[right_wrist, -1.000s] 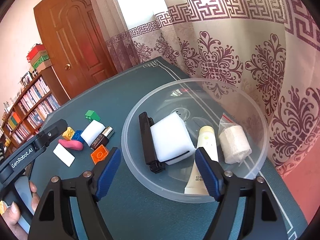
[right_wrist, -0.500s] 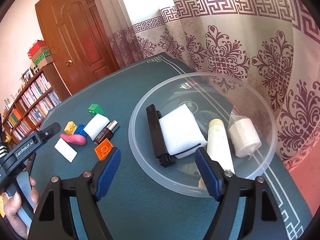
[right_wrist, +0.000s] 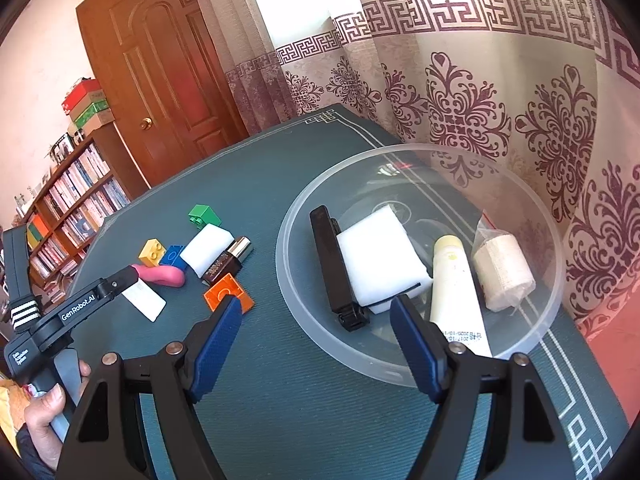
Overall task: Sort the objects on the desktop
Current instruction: 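Move the open left gripper over the pile toward the white folded card, then grasp the white folded card with the left gripper while the right gripper moves to the white sponge block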
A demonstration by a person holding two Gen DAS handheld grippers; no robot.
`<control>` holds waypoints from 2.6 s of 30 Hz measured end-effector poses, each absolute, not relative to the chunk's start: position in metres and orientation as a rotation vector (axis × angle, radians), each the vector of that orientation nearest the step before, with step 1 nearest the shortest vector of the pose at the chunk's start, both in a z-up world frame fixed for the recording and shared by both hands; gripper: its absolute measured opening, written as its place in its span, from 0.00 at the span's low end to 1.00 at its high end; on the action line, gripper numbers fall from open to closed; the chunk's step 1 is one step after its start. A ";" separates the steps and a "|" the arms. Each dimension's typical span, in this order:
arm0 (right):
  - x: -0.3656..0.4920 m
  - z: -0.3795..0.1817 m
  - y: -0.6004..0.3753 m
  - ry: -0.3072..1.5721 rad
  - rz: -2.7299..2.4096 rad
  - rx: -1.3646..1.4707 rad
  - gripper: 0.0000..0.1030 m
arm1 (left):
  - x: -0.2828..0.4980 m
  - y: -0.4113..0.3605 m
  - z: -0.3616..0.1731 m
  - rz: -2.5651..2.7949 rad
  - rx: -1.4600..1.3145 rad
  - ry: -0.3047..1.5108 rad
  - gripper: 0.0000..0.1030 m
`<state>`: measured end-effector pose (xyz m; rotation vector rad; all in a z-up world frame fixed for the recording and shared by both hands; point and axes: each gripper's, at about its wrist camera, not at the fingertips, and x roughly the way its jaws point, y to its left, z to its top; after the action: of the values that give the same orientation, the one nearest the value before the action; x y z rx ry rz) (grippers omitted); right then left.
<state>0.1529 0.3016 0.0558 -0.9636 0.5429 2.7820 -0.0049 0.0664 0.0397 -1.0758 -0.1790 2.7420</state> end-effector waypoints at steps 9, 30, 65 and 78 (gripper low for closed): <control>0.151 0.059 0.287 0.470 2.821 -0.951 0.78 | -0.020 0.065 0.024 2.691 -1.187 -0.230 0.79; 0.149 0.055 0.273 0.430 2.851 -0.981 0.78 | -0.018 0.042 0.014 2.745 -1.248 -0.228 0.79; 0.142 0.057 0.238 0.322 2.957 -0.997 0.78 | 0.014 0.014 0.012 2.798 -1.292 -0.153 0.79; 0.116 0.047 0.221 0.292 3.020 -1.093 0.78 | -0.003 0.041 0.018 2.778 -1.261 -0.156 0.79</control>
<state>0.1159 0.2213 0.0468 -1.0927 0.2918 3.0201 -0.0030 0.0411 0.0177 -1.2609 -0.1556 2.7777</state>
